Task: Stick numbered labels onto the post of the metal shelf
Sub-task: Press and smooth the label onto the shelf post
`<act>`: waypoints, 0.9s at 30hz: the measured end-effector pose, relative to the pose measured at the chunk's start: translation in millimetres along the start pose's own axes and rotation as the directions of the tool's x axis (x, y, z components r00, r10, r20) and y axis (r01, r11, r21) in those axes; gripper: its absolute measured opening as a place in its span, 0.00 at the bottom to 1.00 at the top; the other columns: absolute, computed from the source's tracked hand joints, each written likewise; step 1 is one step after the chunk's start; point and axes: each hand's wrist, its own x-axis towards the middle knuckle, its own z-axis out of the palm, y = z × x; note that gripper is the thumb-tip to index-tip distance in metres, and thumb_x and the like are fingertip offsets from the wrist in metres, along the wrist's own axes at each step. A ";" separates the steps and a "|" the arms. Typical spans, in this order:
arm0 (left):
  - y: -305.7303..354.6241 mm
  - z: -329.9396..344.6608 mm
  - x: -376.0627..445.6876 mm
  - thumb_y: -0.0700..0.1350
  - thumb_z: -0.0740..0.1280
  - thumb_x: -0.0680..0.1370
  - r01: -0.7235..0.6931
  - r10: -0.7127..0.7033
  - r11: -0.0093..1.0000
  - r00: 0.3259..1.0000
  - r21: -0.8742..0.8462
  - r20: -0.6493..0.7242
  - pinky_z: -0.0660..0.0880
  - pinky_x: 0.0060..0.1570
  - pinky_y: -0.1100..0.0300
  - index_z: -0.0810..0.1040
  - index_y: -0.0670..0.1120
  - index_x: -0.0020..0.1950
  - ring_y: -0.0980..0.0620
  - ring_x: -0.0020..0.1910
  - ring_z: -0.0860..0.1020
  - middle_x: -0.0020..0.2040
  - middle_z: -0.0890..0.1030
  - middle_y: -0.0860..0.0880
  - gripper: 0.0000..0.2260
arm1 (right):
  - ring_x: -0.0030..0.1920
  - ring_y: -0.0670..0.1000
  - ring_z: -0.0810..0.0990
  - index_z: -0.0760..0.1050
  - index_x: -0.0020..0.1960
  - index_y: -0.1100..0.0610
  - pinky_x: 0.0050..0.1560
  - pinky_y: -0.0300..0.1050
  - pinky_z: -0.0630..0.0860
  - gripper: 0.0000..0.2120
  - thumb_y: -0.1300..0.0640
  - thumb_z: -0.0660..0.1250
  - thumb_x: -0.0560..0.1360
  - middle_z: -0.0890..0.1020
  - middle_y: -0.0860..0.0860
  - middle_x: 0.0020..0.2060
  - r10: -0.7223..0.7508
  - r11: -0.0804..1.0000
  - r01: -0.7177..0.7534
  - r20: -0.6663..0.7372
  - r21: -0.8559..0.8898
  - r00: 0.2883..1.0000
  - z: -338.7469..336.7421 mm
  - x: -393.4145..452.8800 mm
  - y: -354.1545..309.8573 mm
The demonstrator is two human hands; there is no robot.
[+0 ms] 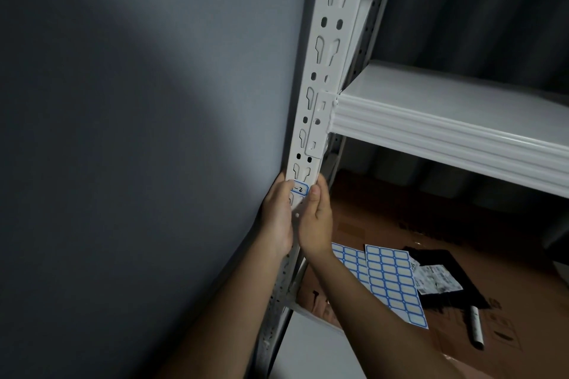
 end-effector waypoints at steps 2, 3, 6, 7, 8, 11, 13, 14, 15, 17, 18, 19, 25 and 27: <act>-0.3 -0.5 0.4 0.39 0.55 0.78 -0.010 0.009 1.000 1.000 0.003 0.007 0.77 0.48 0.57 0.77 0.48 0.62 0.50 0.55 0.81 0.55 0.83 0.48 0.18 | 0.54 0.41 0.79 0.70 0.61 0.50 0.55 0.33 0.73 0.14 0.61 0.50 0.83 0.80 0.45 0.54 -0.014 1.000 0.014 0.004 -0.004 1.000 -0.5 0.4 0.0; -0.1 -0.7 0.4 0.39 0.55 0.78 -0.004 0.005 1.000 1.000 -0.005 0.006 0.78 0.48 0.57 0.77 0.49 0.62 0.50 0.55 0.81 0.55 0.83 0.48 0.17 | 0.55 0.42 0.79 0.70 0.60 0.49 0.55 0.35 0.73 0.14 0.61 0.49 0.83 0.80 0.45 0.54 -0.017 1.000 0.017 0.013 -0.001 1.000 -0.9 0.2 -0.5; 0.0 -0.9 1.3 0.44 0.57 0.79 0.022 -0.022 0.999 1.000 -0.040 0.008 0.77 0.50 0.55 0.79 0.50 0.60 0.49 0.55 0.81 0.54 0.84 0.48 0.15 | 0.55 0.44 0.79 0.69 0.58 0.43 0.57 0.39 0.75 0.16 0.61 0.49 0.83 0.80 0.46 0.54 -0.016 1.000 0.015 0.026 0.010 1.000 -1.1 0.2 -3.3; 0.1 -0.7 1.3 0.45 0.57 0.79 0.028 -0.028 0.998 1.000 -0.047 0.006 0.76 0.51 0.54 0.79 0.50 0.59 0.49 0.55 0.81 0.53 0.84 0.48 0.14 | 0.55 0.45 0.79 0.69 0.57 0.43 0.57 0.40 0.75 0.16 0.61 0.49 0.83 0.80 0.46 0.54 -0.018 1.000 0.018 0.025 0.017 1.000 -1.1 0.4 -4.0; -0.3 -0.6 2.0 0.45 0.57 0.79 0.029 -0.029 0.998 1.000 -0.048 0.002 0.76 0.52 0.54 0.80 0.50 0.58 0.49 0.55 0.81 0.53 0.84 0.48 0.14 | 0.56 0.45 0.79 0.70 0.58 0.43 0.58 0.40 0.75 0.16 0.61 0.49 0.83 0.80 0.47 0.55 -0.019 1.000 0.019 0.023 0.022 1.000 -0.9 0.3 -4.4; -2.1 -0.7 2.3 0.45 0.58 0.79 0.024 -0.024 0.999 1.000 -0.029 -0.010 0.76 0.56 0.51 0.79 0.50 0.58 0.49 0.56 0.80 0.54 0.83 0.48 0.13 | 0.56 0.43 0.78 0.70 0.60 0.47 0.58 0.36 0.73 0.15 0.61 0.49 0.83 0.80 0.46 0.55 -0.009 1.000 0.009 0.023 0.026 1.000 -0.8 0.0 -3.5; -3.1 -1.2 2.6 0.44 0.58 0.79 0.014 -0.014 1.000 1.000 -0.025 -0.013 0.76 0.56 0.51 0.79 0.50 0.59 0.48 0.56 0.80 0.54 0.83 0.47 0.13 | 0.56 0.42 0.78 0.70 0.61 0.52 0.58 0.36 0.73 0.14 0.61 0.49 0.83 0.80 0.46 0.55 -0.004 1.000 0.004 0.026 0.022 1.000 -1.0 -0.2 -2.1; -3.2 -1.4 2.5 0.43 0.57 0.79 0.005 -0.005 1.000 1.000 -0.021 -0.009 0.77 0.54 0.52 0.79 0.50 0.59 0.49 0.55 0.81 0.54 0.83 0.47 0.14 | 0.56 0.42 0.78 0.70 0.62 0.53 0.58 0.36 0.73 0.14 0.61 0.49 0.83 0.80 0.46 0.55 -0.002 1.000 0.001 0.025 0.020 1.000 -1.0 -0.2 -1.5; -2.8 -1.1 2.0 0.42 0.57 0.79 -0.003 0.003 1.000 1.000 -0.018 -0.004 0.77 0.52 0.53 0.78 0.50 0.60 0.50 0.54 0.81 0.54 0.83 0.48 0.14 | 0.56 0.41 0.78 0.70 0.62 0.53 0.57 0.35 0.73 0.14 0.61 0.49 0.83 0.80 0.46 0.55 0.003 1.000 -0.004 0.024 0.019 1.000 -1.0 -0.3 -1.7; -1.4 -0.6 0.8 0.41 0.56 0.80 -0.013 0.013 1.000 1.000 -0.014 0.004 0.77 0.50 0.55 0.78 0.50 0.60 0.51 0.52 0.82 0.54 0.83 0.48 0.15 | 0.55 0.39 0.78 0.70 0.60 0.47 0.57 0.33 0.72 0.15 0.61 0.49 0.83 0.79 0.44 0.55 0.011 1.000 -0.012 0.020 0.017 1.000 -0.6 -0.4 -3.3; -1.1 -0.5 0.4 0.41 0.56 0.80 -0.014 0.014 1.000 1.000 -0.010 0.008 0.77 0.49 0.55 0.78 0.50 0.60 0.52 0.52 0.82 0.54 0.84 0.49 0.15 | 0.54 0.37 0.78 0.69 0.59 0.44 0.56 0.32 0.72 0.15 0.61 0.49 0.83 0.79 0.42 0.54 0.013 1.000 -0.014 0.020 0.013 1.000 -0.6 -0.5 -4.3; -0.9 -0.6 -0.1 0.41 0.56 0.79 -0.019 0.019 1.000 1.000 -0.004 0.013 0.77 0.48 0.56 0.78 0.50 0.60 0.52 0.52 0.82 0.53 0.84 0.49 0.15 | 0.54 0.36 0.77 0.69 0.58 0.43 0.55 0.30 0.72 0.16 0.61 0.49 0.83 0.79 0.40 0.53 0.014 1.000 -0.015 0.022 0.008 1.000 -0.6 -0.6 -5.4; -0.5 -2.2 -0.3 0.40 0.55 0.78 0.000 0.002 1.000 0.999 -0.026 0.049 0.77 0.44 0.61 0.77 0.49 0.62 0.53 0.52 0.81 0.54 0.83 0.49 0.17 | 0.55 0.40 0.78 0.69 0.61 0.49 0.57 0.34 0.73 0.14 0.60 0.49 0.83 0.80 0.47 0.56 0.018 1.000 -0.018 0.024 0.011 1.000 -1.2 -0.7 -3.8; 0.6 -1.9 0.1 0.44 0.56 0.78 0.028 -0.027 0.999 0.999 -0.028 0.037 0.77 0.48 0.56 0.78 0.50 0.61 0.50 0.55 0.81 0.54 0.83 0.48 0.15 | 0.55 0.41 0.78 0.69 0.61 0.49 0.56 0.36 0.74 0.14 0.60 0.49 0.83 0.80 0.47 0.56 0.015 1.000 -0.015 0.023 0.005 1.000 -1.3 -0.9 -3.5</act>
